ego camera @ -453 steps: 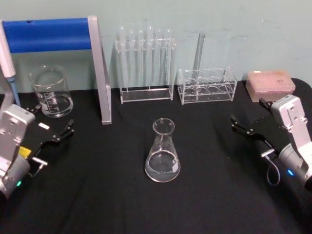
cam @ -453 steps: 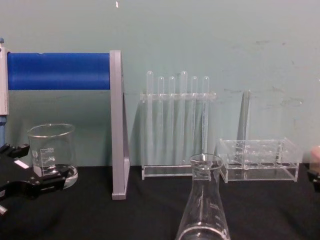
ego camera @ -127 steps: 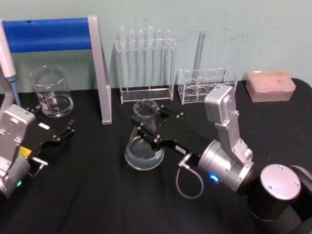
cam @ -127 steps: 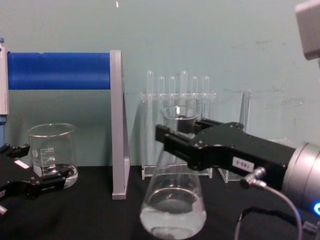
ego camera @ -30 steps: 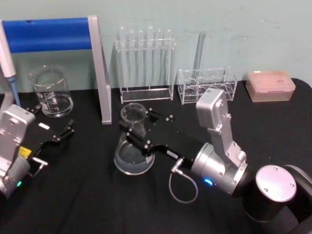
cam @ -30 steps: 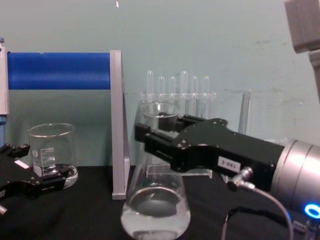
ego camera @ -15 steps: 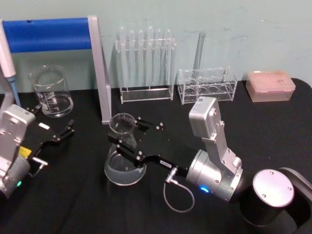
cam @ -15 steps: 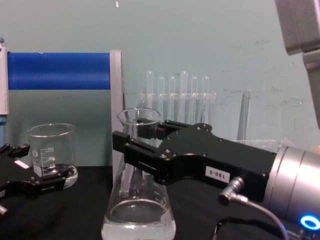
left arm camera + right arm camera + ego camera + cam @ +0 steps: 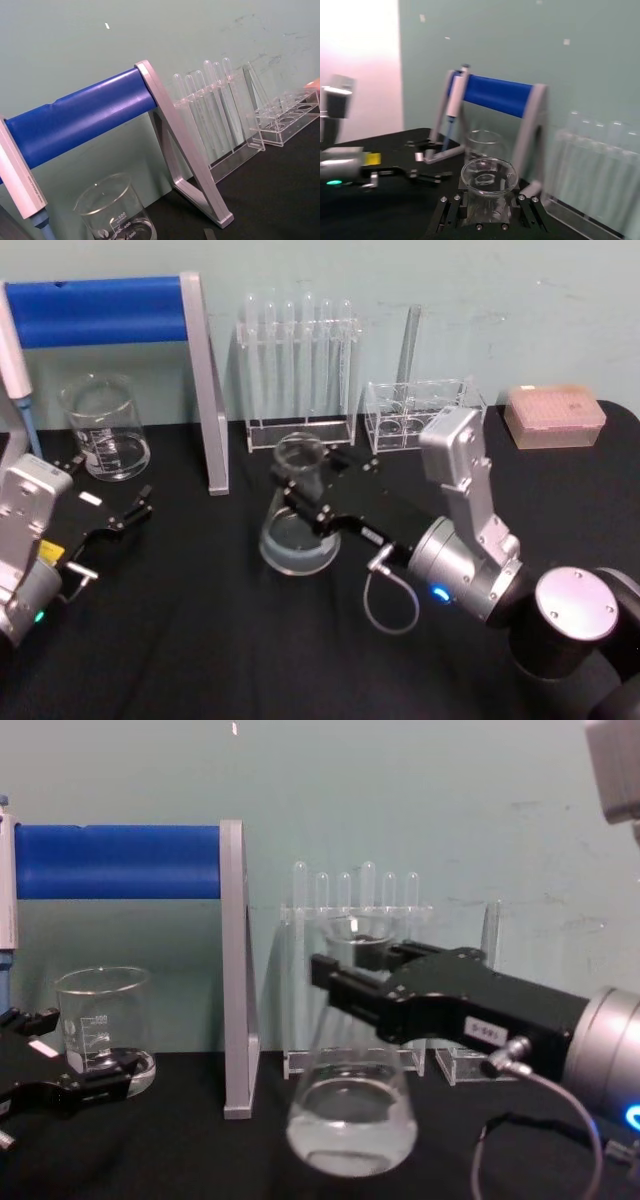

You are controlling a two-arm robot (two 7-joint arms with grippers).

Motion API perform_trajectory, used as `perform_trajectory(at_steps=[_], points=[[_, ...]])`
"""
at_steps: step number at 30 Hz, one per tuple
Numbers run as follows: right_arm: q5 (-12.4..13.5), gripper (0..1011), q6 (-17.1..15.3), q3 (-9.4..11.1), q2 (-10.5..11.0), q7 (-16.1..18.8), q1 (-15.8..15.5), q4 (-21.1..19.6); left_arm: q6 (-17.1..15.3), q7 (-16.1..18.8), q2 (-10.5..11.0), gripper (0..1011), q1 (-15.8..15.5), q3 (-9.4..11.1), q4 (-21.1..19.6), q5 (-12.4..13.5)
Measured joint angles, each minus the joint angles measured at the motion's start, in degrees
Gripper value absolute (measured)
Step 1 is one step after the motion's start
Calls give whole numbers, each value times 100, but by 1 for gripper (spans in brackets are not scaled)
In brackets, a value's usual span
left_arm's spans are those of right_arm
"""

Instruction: Grasp the erlenmeyer flask with one hand, shake it three times, then place it back.

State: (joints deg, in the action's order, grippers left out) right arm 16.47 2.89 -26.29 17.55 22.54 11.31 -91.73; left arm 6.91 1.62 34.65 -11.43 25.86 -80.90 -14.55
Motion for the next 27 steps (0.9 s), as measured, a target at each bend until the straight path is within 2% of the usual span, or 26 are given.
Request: perform_trajectory(at_steps=[12, 27], points=[[-57, 456, 14, 595, -109, -461, 67, 257, 0, 0, 0, 1001, 0, 0, 0, 0], [-105, 456, 40, 1185, -199, -758, 33, 376, 0, 0, 0, 1001, 0, 0, 0, 0]])
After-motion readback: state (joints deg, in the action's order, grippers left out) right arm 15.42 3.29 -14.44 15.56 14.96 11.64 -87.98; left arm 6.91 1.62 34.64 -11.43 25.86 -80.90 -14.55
